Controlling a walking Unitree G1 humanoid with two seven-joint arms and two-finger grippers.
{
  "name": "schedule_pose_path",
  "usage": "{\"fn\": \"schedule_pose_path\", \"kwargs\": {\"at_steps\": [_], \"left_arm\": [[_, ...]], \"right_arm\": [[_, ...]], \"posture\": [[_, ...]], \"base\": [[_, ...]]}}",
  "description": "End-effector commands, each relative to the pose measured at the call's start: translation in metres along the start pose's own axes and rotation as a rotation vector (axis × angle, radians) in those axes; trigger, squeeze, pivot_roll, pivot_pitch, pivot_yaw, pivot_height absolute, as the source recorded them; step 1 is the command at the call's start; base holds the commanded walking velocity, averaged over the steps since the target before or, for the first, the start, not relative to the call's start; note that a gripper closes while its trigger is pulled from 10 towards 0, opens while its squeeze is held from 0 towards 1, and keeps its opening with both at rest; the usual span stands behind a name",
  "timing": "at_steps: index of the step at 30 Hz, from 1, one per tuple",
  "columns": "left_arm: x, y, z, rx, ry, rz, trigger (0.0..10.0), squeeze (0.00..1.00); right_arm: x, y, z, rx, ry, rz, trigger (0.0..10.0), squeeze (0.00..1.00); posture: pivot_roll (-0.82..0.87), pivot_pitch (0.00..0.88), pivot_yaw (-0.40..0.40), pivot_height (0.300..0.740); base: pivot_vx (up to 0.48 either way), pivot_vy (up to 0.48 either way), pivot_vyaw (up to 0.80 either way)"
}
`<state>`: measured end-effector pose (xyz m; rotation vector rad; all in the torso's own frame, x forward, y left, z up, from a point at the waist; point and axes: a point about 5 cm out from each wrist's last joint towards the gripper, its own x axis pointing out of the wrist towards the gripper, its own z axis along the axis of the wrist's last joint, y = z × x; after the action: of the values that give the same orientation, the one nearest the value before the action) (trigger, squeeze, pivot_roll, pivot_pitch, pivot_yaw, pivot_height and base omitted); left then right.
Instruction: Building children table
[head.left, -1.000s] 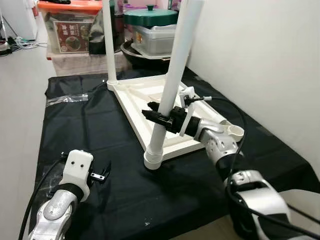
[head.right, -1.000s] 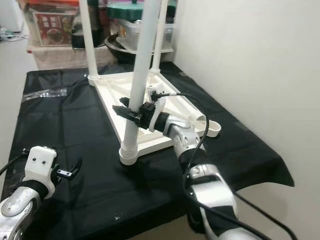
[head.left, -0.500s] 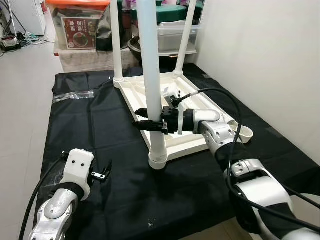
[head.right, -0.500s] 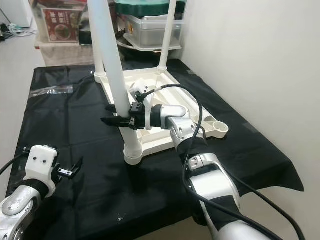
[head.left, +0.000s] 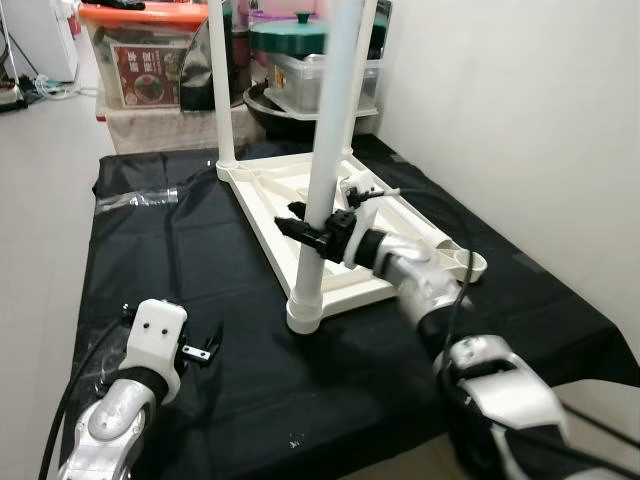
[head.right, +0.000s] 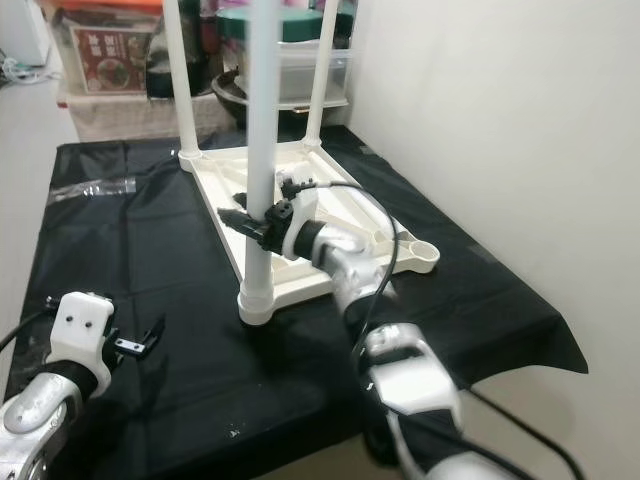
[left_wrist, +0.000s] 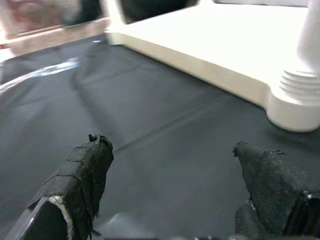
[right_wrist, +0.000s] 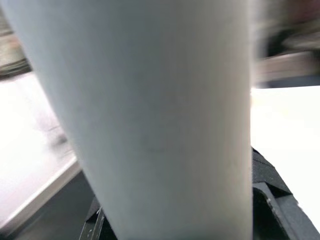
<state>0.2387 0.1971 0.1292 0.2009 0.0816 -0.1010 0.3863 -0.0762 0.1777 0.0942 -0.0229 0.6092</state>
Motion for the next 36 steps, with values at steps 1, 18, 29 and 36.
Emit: {"fn": "schedule_pose_path", "kwargs": {"at_steps": [1,18,29,36], "left_arm": [[-0.001,-0.001,-0.002,-0.008,0.006,0.003,10.0,0.0],[0.0,0.004,0.001,0.011,0.01,-0.001,10.0,0.0],[0.005,0.006,0.002,0.022,0.01,-0.017,10.0,0.0],[0.007,0.006,0.003,0.026,0.006,-0.026,10.0,0.0]], "right_arm": [[-0.031,-0.031,-0.049,0.074,0.139,-0.324,0.0,0.0],[-0.033,-0.019,-0.054,0.074,0.157,-0.56,0.0,0.0],[-0.025,-0.006,-0.017,0.077,0.015,-0.456,10.0,1.0],[-0.027,-0.006,0.009,0.035,-0.067,-0.4,10.0,1.0]], "posture": [[0.07,0.0,-0.095,0.74],[0.08,0.0,-0.079,0.74],[0.05,0.0,-0.052,0.74],[0.03,0.0,-0.046,0.74]], "base": [[0.0,0.0,0.0],[0.0,0.0,0.0],[0.0,0.0,0.0],[0.0,0.0,0.0]]}}
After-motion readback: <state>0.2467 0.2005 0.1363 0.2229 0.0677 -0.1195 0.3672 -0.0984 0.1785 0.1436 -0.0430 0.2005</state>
